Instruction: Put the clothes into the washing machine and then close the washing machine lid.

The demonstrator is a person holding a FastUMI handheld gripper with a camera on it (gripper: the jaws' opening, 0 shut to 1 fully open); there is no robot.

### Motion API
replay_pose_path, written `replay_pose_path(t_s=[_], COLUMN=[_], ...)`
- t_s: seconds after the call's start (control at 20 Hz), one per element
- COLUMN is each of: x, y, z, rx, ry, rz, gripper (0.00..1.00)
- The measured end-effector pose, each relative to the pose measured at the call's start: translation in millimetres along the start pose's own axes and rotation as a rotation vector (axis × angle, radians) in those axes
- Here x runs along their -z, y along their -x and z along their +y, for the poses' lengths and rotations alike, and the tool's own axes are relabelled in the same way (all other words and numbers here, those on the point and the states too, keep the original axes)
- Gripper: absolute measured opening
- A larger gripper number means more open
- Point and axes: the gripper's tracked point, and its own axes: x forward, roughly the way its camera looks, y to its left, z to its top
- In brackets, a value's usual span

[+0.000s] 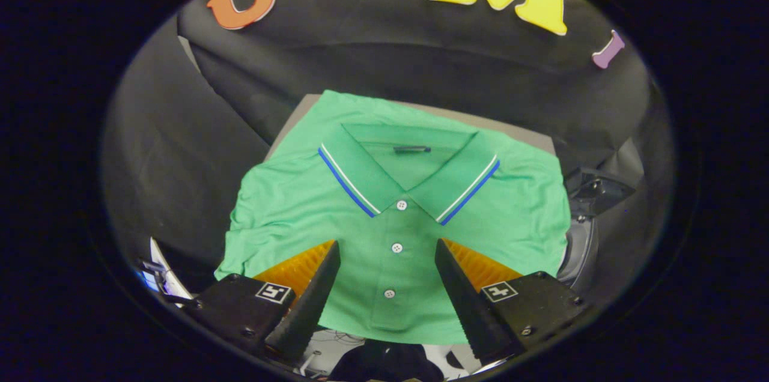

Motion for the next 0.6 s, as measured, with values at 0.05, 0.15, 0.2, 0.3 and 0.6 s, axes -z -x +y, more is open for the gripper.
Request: replay_pose_path(t_s=[0.05, 0.15, 0.2, 0.3, 0.6], x=[-4.7, -3.9, -4.1, -1.3, -6.4], y=[5.5, -6.5, -2.9, -3.8, -4.5], z=[1.1, 5.1, 6.4, 6.2, -7.1], rx=[0.026, 0.028, 0.042, 0.038, 0.051], ry=[0.014, 0.065, 0.056, 0.009, -0.043], rz=[-0.011, 0.007, -0.006, 0.028, 0.003], gripper=[1.0, 0.98, 0.96, 0.93, 0.52])
